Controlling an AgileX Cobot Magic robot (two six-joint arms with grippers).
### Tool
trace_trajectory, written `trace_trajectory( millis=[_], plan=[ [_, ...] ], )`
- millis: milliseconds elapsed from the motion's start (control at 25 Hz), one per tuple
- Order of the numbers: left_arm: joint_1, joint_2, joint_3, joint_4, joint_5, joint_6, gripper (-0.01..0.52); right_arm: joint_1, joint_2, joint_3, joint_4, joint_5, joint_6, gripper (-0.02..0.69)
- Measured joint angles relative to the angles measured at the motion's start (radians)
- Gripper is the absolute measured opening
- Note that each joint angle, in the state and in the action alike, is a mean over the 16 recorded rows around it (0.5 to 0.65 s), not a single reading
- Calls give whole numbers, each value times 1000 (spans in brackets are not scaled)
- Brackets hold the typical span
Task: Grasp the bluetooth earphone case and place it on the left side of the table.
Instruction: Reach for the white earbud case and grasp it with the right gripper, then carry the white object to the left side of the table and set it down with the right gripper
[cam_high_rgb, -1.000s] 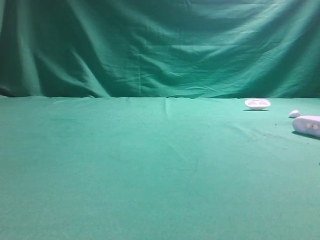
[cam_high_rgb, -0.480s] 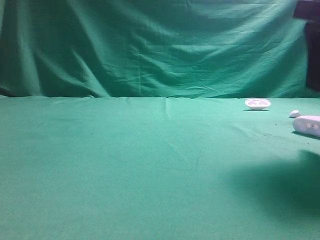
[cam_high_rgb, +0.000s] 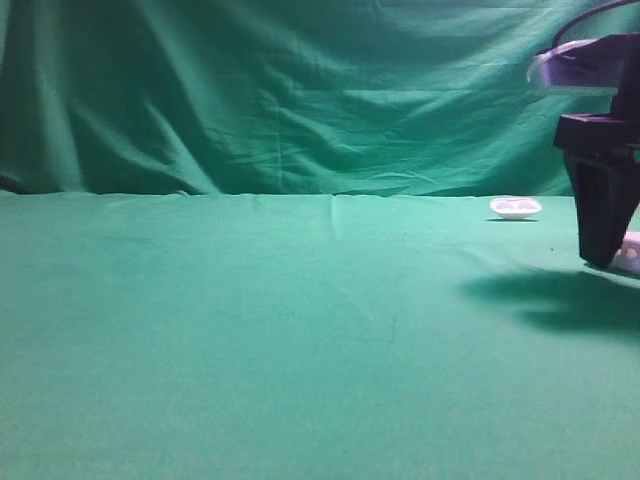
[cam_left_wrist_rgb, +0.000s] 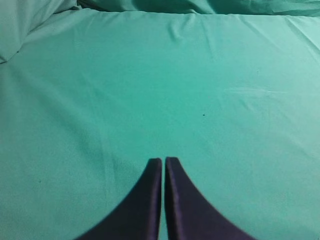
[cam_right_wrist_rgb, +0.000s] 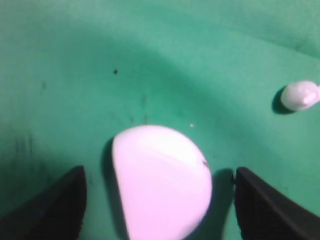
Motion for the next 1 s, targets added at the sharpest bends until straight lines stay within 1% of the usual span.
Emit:
trace_trajectory(
  millis=[200,480,720,1000],
  plan=[
    [0,0,0,0,0,0,0,0,19,-20,-2,19,-1,425],
    [0,0,0,0,0,0,0,18,23,-121,7,127,-1,338],
    [0,0,0,0,0,0,0,108,35,-283,26,185,0,332],
    [0,0,0,0,0,0,0,308,145,-537,51,148,0,332]
  ],
)
